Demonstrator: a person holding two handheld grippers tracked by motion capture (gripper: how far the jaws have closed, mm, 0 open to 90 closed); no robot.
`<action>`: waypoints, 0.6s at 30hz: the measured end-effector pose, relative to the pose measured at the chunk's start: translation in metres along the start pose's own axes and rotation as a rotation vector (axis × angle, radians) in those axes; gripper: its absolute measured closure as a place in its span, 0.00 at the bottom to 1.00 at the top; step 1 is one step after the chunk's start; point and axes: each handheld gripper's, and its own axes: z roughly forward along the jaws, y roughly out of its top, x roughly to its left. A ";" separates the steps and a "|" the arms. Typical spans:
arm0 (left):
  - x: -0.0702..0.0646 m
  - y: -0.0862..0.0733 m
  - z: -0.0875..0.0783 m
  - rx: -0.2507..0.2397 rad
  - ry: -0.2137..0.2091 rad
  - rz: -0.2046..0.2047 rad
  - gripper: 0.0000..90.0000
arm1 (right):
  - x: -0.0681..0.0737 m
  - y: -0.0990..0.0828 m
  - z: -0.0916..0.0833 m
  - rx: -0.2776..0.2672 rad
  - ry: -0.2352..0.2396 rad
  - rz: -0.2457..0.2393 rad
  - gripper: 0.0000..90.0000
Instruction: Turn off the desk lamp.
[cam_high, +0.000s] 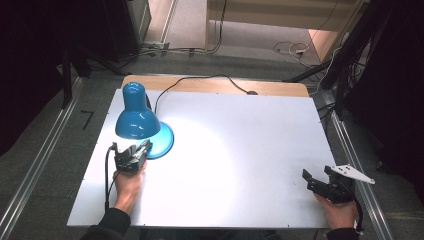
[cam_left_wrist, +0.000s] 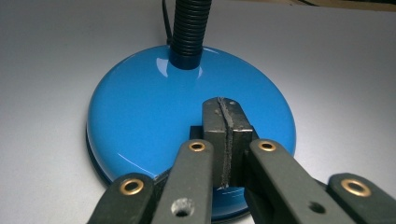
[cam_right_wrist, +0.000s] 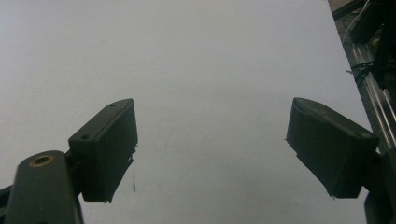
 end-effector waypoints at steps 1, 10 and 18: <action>0.000 0.000 0.000 0.003 0.004 0.001 1.00 | 0.000 0.000 0.000 0.000 0.000 0.000 0.17; 0.000 0.001 0.002 0.002 -0.011 -0.004 1.00 | 0.001 0.000 0.000 0.001 -0.001 -0.001 0.17; 0.001 0.004 0.008 0.016 0.000 -0.009 1.00 | 0.003 0.001 0.000 0.000 0.005 -0.008 0.17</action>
